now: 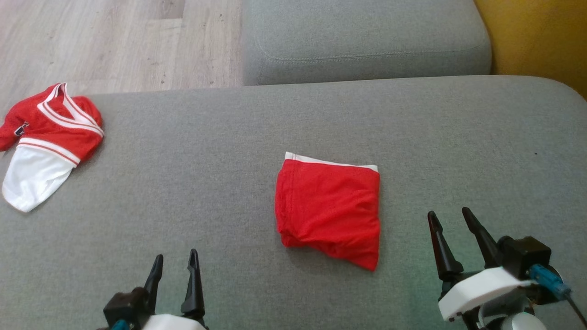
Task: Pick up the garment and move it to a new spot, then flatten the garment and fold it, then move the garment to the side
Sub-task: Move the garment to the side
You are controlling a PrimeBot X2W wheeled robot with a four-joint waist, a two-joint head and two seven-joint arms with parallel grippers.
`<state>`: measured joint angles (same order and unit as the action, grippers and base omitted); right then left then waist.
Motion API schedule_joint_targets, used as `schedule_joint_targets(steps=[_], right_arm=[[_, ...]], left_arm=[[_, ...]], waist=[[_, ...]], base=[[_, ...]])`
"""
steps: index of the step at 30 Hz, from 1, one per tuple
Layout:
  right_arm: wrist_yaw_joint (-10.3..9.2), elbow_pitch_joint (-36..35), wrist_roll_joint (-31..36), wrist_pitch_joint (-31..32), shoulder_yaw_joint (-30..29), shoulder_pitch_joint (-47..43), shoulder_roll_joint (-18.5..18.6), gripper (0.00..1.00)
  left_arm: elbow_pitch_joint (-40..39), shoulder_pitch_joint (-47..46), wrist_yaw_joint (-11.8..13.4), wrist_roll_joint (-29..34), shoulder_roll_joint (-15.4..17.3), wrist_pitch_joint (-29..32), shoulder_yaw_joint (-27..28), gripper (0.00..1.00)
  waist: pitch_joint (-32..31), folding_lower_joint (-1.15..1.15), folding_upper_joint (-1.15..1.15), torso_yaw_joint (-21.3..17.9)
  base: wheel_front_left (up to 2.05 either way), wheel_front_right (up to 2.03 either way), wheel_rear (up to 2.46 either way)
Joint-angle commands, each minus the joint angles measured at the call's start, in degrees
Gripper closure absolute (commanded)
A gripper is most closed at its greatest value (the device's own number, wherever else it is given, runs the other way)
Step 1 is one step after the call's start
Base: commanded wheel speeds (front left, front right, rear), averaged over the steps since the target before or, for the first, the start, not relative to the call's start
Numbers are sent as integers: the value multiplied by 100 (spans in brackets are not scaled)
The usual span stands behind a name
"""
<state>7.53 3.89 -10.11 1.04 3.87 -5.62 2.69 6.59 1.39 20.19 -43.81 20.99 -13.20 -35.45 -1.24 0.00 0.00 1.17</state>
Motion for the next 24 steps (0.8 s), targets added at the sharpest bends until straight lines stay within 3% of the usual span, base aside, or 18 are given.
schedule_joint_targets(steps=[1, 11, 17, 24], right_arm=[[-4, -151, -48, 22, 135, 162, 20, 0], [-4, 195, 76, 849, 177, 1001, 19, 0], [-4, 977, 50, 1838, 43, 1737, 19, 0], [-4, 1956, -258, 2249, -216, 2211, 19, 0]], left_arm=[[-151, -298, 21, 42, 91, -74, 154, 0], [-226, -492, 30, 112, 123, -32, 131, 0], [-283, -607, 31, 135, 76, -37, 130, 0], [-237, -656, 12, 131, -21, -81, 177, 0]], waist=[[22, 0, 0, 25], [172, 0, 0, 296], [379, 0, 0, 662], [616, 0, 0, 1086]], base=[[0, 0, 0], [0, 0, 0], [0, 0, 0], [0, 0, 0]])
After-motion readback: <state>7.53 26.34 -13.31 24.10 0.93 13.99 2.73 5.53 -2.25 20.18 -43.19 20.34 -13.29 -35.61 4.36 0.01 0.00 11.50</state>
